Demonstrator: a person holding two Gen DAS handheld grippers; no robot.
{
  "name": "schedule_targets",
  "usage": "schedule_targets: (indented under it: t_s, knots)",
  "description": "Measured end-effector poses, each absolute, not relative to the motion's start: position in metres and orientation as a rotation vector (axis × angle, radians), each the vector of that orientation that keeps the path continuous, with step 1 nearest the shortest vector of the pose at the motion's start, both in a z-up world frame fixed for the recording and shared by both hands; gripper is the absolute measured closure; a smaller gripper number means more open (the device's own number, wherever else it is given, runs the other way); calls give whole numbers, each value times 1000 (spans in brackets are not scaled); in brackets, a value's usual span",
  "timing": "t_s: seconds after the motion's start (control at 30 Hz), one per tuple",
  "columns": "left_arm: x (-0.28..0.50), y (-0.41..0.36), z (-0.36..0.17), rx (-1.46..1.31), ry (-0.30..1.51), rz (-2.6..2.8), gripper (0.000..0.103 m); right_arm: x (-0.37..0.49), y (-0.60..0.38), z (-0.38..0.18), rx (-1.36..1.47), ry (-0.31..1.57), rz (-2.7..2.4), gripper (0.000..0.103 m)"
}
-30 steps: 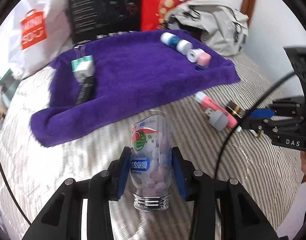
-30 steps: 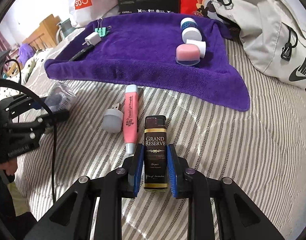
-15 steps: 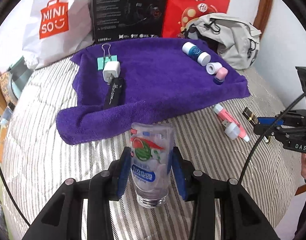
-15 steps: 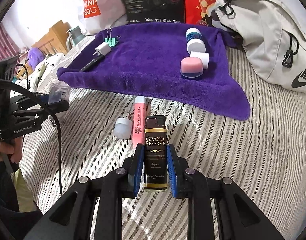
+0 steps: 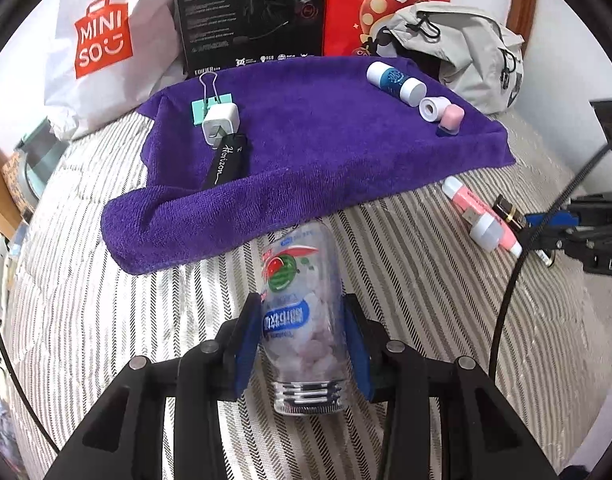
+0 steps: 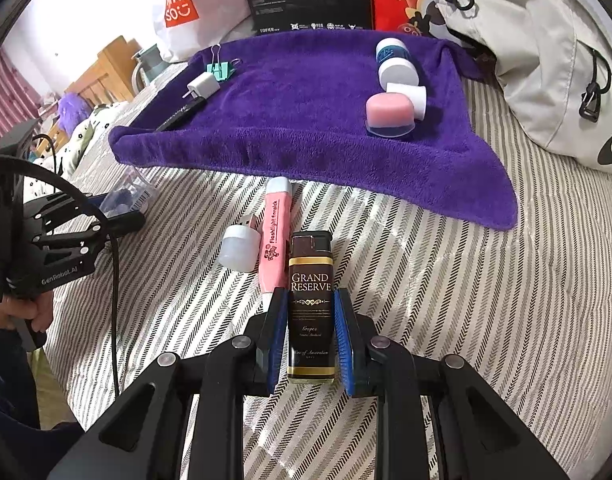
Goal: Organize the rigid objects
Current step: 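Carry the candy bottle and the Grand Reserve bottle toward the towel with both tools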
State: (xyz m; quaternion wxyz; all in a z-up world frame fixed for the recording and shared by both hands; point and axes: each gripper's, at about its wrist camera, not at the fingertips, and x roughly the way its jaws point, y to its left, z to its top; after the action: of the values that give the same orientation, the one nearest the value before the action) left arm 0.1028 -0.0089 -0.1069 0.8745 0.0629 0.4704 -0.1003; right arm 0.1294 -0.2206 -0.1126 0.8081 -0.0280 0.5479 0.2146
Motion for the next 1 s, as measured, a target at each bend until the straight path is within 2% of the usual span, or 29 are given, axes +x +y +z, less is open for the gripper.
schedule_targets:
  t_s: [0.37,0.57,1.0]
  knots:
    - [101,-1,-100,52,984,-229,65,129,-216,-98,-56,1145,490,80]
    - [102,3,-78,63,956,-226,65,136,-215,-84,-46,1117,515,80]
    - [139,14,-39,79,918,-188,65,199,-197,-60,-86,1048,546,80]
